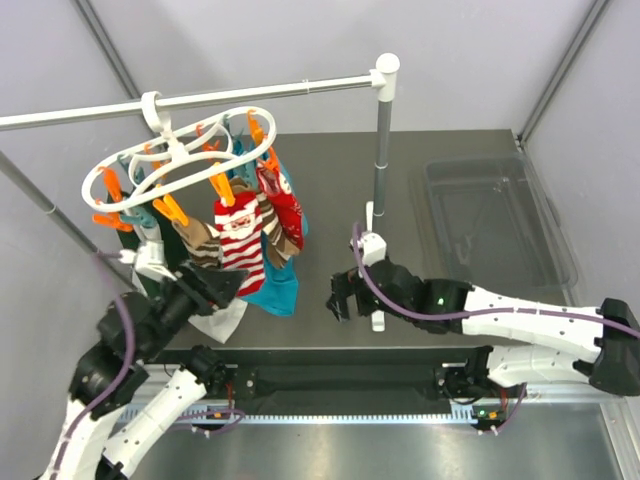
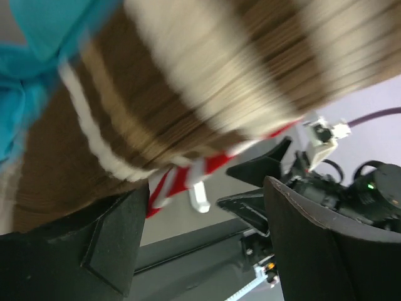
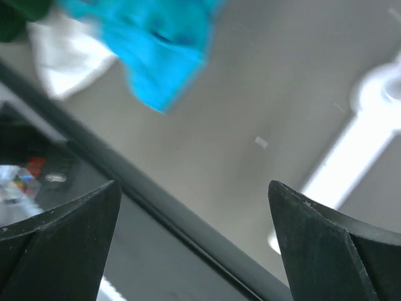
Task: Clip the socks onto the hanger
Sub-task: Reset both arms
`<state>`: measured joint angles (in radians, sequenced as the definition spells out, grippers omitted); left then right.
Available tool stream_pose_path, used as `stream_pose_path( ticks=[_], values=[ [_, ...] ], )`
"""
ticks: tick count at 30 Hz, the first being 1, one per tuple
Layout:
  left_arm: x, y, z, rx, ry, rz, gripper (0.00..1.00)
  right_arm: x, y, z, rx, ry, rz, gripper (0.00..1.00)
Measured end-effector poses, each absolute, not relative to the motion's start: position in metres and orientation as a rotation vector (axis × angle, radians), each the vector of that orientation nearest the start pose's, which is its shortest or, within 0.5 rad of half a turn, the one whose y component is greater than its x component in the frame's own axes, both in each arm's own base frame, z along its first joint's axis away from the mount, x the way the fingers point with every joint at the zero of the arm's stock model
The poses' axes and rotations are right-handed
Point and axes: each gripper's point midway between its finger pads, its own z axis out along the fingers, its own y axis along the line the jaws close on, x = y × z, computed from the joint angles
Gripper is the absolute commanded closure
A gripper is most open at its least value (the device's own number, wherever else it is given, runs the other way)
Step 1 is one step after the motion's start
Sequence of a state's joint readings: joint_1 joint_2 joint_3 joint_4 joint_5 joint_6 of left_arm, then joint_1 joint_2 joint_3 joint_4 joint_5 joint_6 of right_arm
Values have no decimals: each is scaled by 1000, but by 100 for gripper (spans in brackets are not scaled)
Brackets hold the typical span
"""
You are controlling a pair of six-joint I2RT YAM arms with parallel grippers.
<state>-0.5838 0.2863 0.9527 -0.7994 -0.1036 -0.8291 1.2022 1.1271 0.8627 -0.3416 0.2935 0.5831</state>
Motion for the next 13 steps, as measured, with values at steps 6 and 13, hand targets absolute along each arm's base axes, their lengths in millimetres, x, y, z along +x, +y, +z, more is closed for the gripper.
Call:
stream_pose_path(
  ticks=[6,13],
  values=[
    [141,-120,255,-345,1834,-1016,21,156,261,131,-345,2180,584,0],
    [143,-133,216,-358,1852,-1089,19,163,234,99,-193,2152,528,0]
  ],
)
